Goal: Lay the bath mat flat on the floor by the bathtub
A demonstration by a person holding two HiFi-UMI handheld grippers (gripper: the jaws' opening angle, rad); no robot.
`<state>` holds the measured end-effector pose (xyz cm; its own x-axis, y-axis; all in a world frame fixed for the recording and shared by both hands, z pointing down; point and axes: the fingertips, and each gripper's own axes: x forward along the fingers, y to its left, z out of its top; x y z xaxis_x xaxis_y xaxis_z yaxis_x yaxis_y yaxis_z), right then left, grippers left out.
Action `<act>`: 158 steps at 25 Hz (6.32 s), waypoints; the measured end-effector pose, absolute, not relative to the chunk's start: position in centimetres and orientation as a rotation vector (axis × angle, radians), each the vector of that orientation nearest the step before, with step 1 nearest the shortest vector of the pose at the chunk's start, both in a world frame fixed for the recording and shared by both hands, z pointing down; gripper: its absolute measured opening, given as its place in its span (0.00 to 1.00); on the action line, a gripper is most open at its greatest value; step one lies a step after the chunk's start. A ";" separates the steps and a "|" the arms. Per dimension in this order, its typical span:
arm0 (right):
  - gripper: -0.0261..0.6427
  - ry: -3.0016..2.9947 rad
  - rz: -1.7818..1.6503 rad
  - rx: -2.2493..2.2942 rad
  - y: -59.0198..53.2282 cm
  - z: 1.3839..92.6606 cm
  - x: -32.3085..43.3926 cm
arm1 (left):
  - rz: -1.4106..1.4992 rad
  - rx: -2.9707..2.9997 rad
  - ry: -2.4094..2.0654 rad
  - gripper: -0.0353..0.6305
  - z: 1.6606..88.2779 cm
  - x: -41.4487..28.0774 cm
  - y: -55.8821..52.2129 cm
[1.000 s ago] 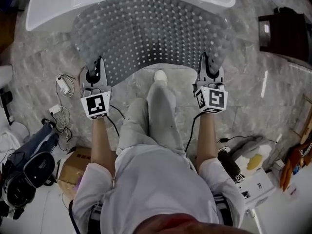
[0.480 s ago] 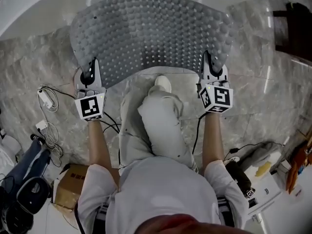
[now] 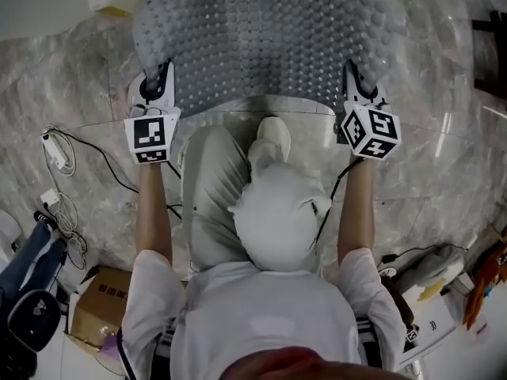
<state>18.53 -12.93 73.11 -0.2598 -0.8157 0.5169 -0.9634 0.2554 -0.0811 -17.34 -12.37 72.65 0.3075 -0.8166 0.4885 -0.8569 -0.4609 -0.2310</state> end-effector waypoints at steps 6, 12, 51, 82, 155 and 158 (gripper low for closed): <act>0.07 -2.099 0.641 1.529 -13.4 77.7 18.4 | 0.957 2.466 -1.478 0.08 77.4 -15.3 -13.5; 0.07 -2.036 0.659 1.437 -14.7 82.3 16.7 | 1.102 2.456 -1.386 0.08 82.1 -12.9 -15.5; 0.07 -1.613 0.426 1.249 -19.9 101.8 23.3 | 1.655 2.088 -1.322 0.09 102.8 -21.4 -19.6; 0.46 -1.903 0.887 1.294 -18.0 106.4 33.8 | 1.180 1.938 -1.171 0.46 105.4 -27.7 -20.0; 0.04 -2.207 0.740 1.474 1.1 23.4 6.1 | 0.630 2.297 -1.415 0.05 22.0 -15.0 -1.0; 0.04 -2.283 0.614 1.559 1.3 15.5 6.3 | 0.524 2.377 -1.475 0.05 14.5 -15.6 0.8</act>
<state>6.32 1.32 15.45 -0.3608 -0.8004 0.4787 -0.9325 0.3166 -0.1734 -15.58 0.81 14.49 0.4082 -0.7931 0.4520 -0.9005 -0.4312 0.0566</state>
